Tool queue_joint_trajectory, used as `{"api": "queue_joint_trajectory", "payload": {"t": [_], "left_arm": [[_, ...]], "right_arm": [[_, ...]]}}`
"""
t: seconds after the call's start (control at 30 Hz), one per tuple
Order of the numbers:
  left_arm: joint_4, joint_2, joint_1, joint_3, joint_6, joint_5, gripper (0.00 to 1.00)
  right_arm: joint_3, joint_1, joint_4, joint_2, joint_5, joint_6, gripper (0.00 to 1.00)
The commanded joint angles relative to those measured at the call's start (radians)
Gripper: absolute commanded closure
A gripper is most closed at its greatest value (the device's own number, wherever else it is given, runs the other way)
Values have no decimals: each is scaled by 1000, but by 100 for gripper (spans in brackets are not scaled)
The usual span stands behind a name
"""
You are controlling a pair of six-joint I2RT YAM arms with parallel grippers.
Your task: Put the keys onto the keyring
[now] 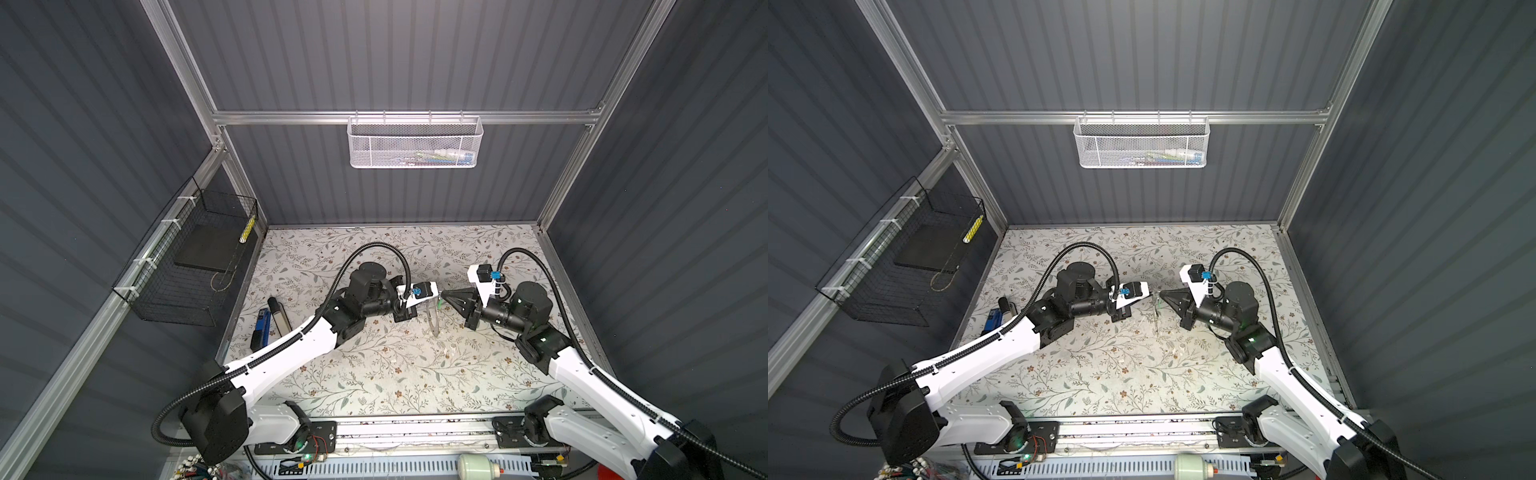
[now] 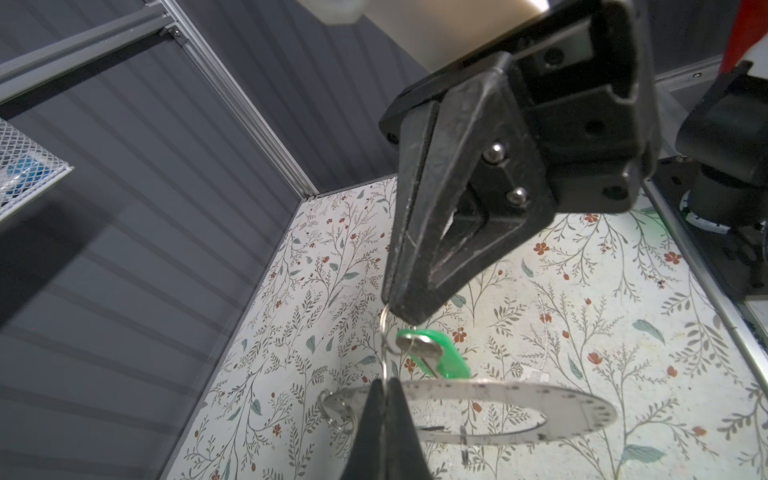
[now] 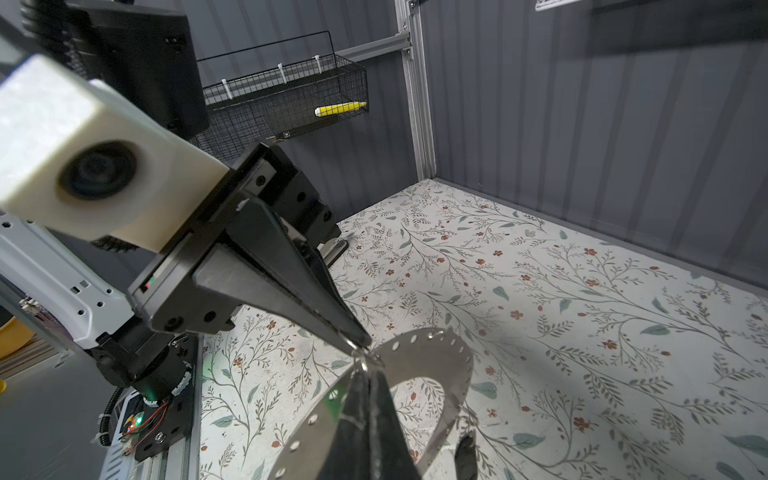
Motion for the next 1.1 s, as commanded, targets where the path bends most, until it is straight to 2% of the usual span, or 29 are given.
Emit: {"api": "queue_joint_trajectory", "payload": {"t": [0.0,0.17,0.53,0.6,0.83,1.07], "left_arm": [[85,-2,-14,22,-67,-2,100],[85,-1,-16,34,-91,-41,100],[67,19,-27,61,-119,-125,100],[68,19,-29,61,-117,-139,100],[88,28,-40,59,-117,-193,100],[104,27,-48,54,-96,-207,100]], "right_arm": [[41,1,-80,12,102,-1,100],[39,11,-92,0,208,40,100],[95,45,-155,33,311,94,100],[116,46,-196,41,361,103,100],[202,56,-326,80,363,135,100],[228,57,-382,107,347,169,100]]}}
